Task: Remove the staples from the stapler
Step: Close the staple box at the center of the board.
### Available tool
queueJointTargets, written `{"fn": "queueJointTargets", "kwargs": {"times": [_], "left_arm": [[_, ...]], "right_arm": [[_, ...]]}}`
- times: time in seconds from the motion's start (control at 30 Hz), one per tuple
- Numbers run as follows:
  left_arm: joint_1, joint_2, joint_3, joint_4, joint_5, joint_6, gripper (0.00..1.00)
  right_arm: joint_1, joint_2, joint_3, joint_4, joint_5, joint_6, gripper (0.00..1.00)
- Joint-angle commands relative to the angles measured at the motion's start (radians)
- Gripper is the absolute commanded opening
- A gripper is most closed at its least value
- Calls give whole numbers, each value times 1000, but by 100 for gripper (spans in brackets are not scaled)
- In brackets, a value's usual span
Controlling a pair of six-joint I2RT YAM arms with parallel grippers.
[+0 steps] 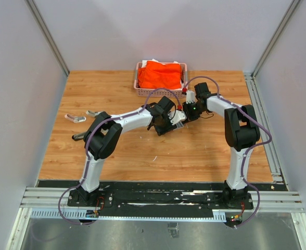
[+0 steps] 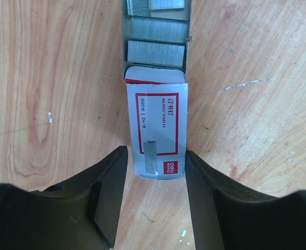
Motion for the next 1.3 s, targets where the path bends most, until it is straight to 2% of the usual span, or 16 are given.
{"fn": "queueJointTargets", "kwargs": {"times": [0.0,0.5,0.77,1.03,1.27], "left_arm": [[5,42,-32,-57,-18,8,54],[5,35,-39,-48,-21,8,54],[5,33,-41,-46,-23,7,54],[4,33,-42,-48,-26,7,54],[4,31,-43,-48,-27,5,54]], "right_arm": [[15,24,22,-18,0,-10,9],[16,-43,27,-23,-65,22,15],[16,-43,21,-21,-60,23,22],[24,-32,22,-33,-39,14,25],[25,-31,20,-25,-66,38,32]]}}
